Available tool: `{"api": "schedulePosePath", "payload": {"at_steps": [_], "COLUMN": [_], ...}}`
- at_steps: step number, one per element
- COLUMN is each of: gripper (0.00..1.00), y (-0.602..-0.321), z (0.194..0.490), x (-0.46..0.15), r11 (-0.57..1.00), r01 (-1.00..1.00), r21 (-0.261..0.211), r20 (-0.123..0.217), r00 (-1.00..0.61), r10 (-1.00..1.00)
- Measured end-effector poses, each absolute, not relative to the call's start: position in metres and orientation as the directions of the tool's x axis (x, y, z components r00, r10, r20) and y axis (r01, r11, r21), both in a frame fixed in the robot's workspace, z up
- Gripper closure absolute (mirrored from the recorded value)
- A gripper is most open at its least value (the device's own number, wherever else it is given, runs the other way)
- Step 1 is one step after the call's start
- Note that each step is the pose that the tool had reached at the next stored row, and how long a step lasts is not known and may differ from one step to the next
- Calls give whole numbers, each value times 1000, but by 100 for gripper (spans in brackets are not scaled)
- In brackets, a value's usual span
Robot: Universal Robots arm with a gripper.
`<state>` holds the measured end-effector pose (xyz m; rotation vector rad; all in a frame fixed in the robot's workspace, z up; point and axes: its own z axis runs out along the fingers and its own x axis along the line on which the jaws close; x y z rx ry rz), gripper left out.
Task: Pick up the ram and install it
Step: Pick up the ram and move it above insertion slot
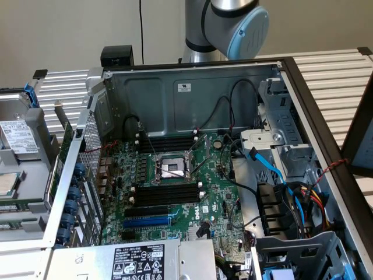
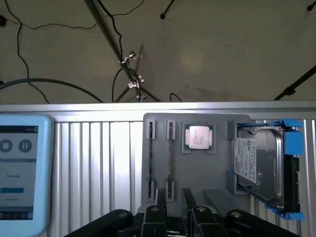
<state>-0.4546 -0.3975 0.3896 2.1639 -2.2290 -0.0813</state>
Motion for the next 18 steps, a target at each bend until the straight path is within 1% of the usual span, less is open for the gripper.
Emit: {"api": "schedulePosePath", "payload": {"at_steps": [8,18], "gripper": [73,73], "y": [-398,-409], "z": [375,357], "x": [-455,-455], "r11": [29,29], "r01": [-998,-998], "r21": [61,61], "r20": [-12,-12], "r00": [-30,-30], "r10": [-999,-999]}}
